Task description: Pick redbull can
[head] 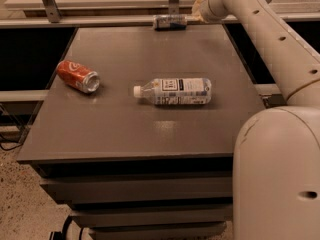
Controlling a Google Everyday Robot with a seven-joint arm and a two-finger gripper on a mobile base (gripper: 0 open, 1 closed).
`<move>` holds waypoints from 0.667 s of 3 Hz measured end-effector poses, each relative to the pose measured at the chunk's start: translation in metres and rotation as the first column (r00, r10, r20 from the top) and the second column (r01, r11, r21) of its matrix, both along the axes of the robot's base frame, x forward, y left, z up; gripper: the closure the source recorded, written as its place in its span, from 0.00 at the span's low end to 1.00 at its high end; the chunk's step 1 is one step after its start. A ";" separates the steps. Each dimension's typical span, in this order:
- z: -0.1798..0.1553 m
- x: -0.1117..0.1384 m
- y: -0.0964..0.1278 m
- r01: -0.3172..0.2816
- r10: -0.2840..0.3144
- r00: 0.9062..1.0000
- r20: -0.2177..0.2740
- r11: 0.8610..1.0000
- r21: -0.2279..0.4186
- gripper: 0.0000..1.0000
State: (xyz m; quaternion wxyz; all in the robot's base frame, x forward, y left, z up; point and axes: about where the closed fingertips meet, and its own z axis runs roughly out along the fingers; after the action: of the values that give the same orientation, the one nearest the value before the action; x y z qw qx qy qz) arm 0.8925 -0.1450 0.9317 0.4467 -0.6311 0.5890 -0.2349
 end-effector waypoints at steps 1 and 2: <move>-0.003 0.001 0.002 -0.003 0.003 1.000 -0.004 1.000 0.000 0.12; -0.006 0.002 0.004 -0.005 0.005 1.000 -0.008 1.000 0.000 0.00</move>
Offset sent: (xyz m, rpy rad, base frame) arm 0.0006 0.0017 -0.0025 -0.0001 0.0030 0.0021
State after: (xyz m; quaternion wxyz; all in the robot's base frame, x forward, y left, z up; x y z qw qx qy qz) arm 0.8940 -0.1410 0.9256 0.4450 -0.6335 0.5891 -0.2315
